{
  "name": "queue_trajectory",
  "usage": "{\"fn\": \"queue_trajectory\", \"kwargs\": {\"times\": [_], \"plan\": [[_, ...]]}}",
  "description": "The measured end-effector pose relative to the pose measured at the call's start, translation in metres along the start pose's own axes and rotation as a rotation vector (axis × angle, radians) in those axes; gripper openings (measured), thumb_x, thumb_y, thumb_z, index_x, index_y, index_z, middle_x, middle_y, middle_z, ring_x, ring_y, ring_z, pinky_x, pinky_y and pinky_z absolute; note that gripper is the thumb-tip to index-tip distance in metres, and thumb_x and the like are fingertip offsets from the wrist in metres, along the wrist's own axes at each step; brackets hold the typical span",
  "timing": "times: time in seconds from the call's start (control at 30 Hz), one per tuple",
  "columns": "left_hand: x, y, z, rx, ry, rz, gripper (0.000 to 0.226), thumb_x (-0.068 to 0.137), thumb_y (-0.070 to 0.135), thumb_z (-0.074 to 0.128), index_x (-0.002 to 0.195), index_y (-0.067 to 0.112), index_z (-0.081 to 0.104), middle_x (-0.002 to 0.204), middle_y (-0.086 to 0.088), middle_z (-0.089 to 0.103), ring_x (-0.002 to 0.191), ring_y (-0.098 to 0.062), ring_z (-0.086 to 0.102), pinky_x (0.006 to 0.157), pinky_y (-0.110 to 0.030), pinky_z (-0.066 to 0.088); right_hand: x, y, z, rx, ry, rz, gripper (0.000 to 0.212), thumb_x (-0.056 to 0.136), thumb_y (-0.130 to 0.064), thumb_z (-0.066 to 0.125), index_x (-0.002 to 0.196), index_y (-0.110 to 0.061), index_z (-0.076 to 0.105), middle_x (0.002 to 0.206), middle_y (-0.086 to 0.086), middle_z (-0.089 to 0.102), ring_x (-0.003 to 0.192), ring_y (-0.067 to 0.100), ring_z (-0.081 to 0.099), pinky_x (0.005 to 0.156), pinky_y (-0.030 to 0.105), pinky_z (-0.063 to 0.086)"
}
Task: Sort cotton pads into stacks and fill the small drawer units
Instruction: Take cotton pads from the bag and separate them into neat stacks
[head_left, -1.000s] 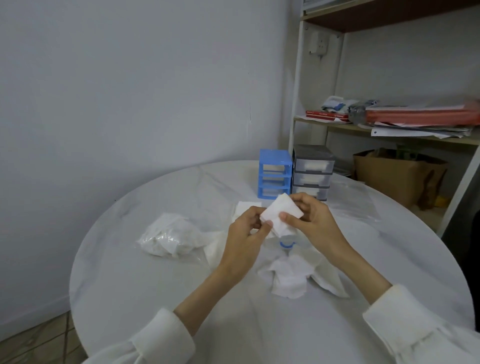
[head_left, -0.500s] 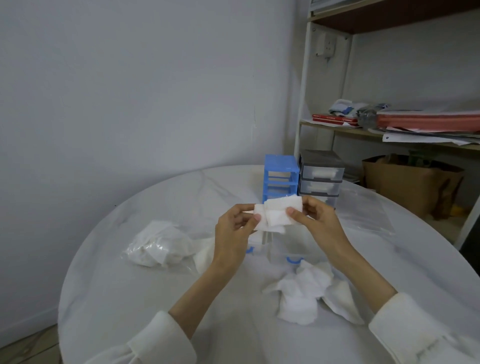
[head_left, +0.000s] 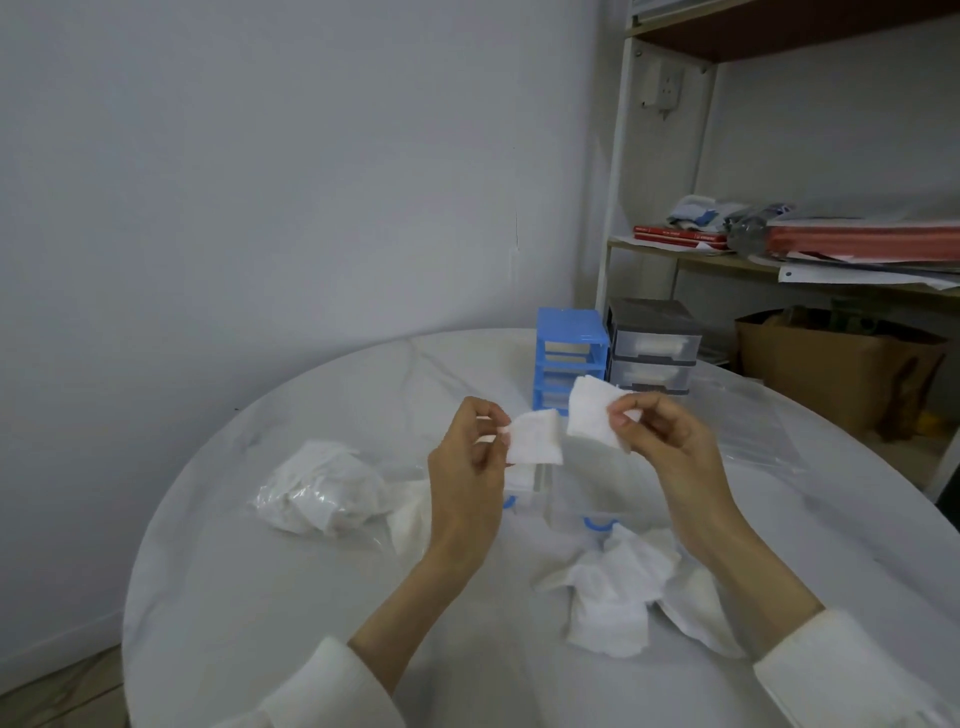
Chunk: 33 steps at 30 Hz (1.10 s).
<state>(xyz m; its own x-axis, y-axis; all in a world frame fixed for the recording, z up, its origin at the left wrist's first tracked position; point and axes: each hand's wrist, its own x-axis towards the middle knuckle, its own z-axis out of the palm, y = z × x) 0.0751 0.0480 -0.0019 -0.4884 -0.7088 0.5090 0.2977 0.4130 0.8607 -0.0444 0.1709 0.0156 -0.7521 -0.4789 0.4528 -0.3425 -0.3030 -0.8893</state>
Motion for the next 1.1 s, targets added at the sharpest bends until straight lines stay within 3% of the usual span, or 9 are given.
{"fn": "queue_trajectory", "kwargs": {"times": [0.13, 0.23, 0.4, 0.67, 0.83, 0.93, 1.03, 1.1], "plan": [[0.000, -0.002, 0.000, 0.050, 0.043, 0.044, 0.037, 0.081, -0.019, 0.038, 0.070, 0.014, 0.048, 0.069, -0.001, 0.054, 0.061, -0.015, 0.047, 0.060, -0.024, 0.043, -0.004, 0.002, 0.004, -0.065, -0.044, 0.028, 0.020, 0.087, -0.002, 0.059, 0.082, -0.018, 0.070, 0.087, -0.011, 0.066, 0.068, -0.003, 0.053, 0.066, 0.008, 0.043], [-0.002, -0.002, 0.001, 0.081, -0.030, 0.054, 0.049, 0.081, -0.020, 0.039, 0.060, 0.021, 0.057, 0.072, 0.006, 0.063, 0.073, -0.009, 0.059, 0.066, -0.012, 0.043, -0.007, 0.002, 0.008, -0.105, -0.063, 0.049, 0.020, 0.087, -0.004, 0.059, 0.084, -0.019, 0.072, 0.099, -0.007, 0.067, 0.081, 0.001, 0.057, 0.070, 0.011, 0.044], [-0.006, -0.001, 0.006, 0.080, -0.097, 0.008, 0.032, 0.086, -0.008, 0.054, 0.087, 0.019, 0.071, 0.091, 0.003, 0.071, 0.083, -0.007, 0.064, 0.071, -0.015, 0.050, -0.010, -0.001, 0.011, -0.071, -0.083, 0.062, 0.020, 0.087, -0.001, 0.058, 0.090, -0.015, 0.071, 0.098, -0.005, 0.067, 0.073, -0.006, 0.059, 0.066, 0.009, 0.045], [-0.005, -0.003, 0.009, -0.037, -0.166, -0.147, 0.032, 0.085, -0.004, 0.061, 0.102, 0.022, 0.067, 0.101, -0.005, 0.070, 0.090, -0.018, 0.067, 0.070, -0.018, 0.052, -0.011, 0.002, 0.010, -0.108, -0.078, 0.052, 0.020, 0.084, -0.003, 0.063, 0.085, -0.022, 0.069, 0.097, -0.007, 0.066, 0.082, 0.006, 0.058, 0.067, 0.012, 0.046], [-0.005, -0.001, 0.008, -0.153, -0.151, -0.211, 0.038, 0.089, -0.004, 0.055, 0.116, 0.024, 0.050, 0.096, -0.007, 0.070, 0.081, -0.012, 0.068, 0.063, -0.017, 0.052, -0.008, 0.004, 0.009, -0.087, -0.101, 0.069, 0.015, 0.083, -0.005, 0.065, 0.088, -0.018, 0.062, 0.097, -0.001, 0.066, 0.074, -0.002, 0.058, 0.060, 0.013, 0.047], [-0.005, -0.001, 0.007, -0.176, -0.162, -0.255, 0.035, 0.091, -0.001, 0.053, 0.119, 0.020, 0.046, 0.088, -0.005, 0.070, 0.075, -0.008, 0.068, 0.064, -0.016, 0.051, -0.009, 0.008, 0.009, -0.134, -0.137, 0.049, 0.016, 0.083, -0.005, 0.066, 0.088, -0.020, 0.062, 0.095, -0.002, 0.067, 0.075, -0.001, 0.059, 0.060, 0.013, 0.047], [-0.005, 0.002, 0.006, -0.224, -0.206, -0.299, 0.029, 0.091, -0.006, 0.049, 0.116, 0.007, 0.056, 0.085, -0.006, 0.070, 0.071, -0.004, 0.067, 0.061, -0.013, 0.049, -0.010, 0.011, 0.009, -0.194, -0.160, 0.017, 0.018, 0.082, -0.007, 0.067, 0.089, -0.022, 0.062, 0.098, -0.003, 0.065, 0.084, 0.008, 0.060, 0.064, 0.015, 0.049], [-0.005, 0.004, 0.006, -0.229, -0.244, -0.305, 0.027, 0.092, -0.006, 0.047, 0.108, 0.007, 0.064, 0.090, -0.005, 0.071, 0.078, -0.006, 0.068, 0.064, -0.014, 0.050, -0.009, 0.013, 0.009, -0.213, -0.158, -0.001, 0.018, 0.081, -0.008, 0.068, 0.089, -0.023, 0.061, 0.099, -0.002, 0.065, 0.088, 0.014, 0.061, 0.068, 0.020, 0.051]]}}
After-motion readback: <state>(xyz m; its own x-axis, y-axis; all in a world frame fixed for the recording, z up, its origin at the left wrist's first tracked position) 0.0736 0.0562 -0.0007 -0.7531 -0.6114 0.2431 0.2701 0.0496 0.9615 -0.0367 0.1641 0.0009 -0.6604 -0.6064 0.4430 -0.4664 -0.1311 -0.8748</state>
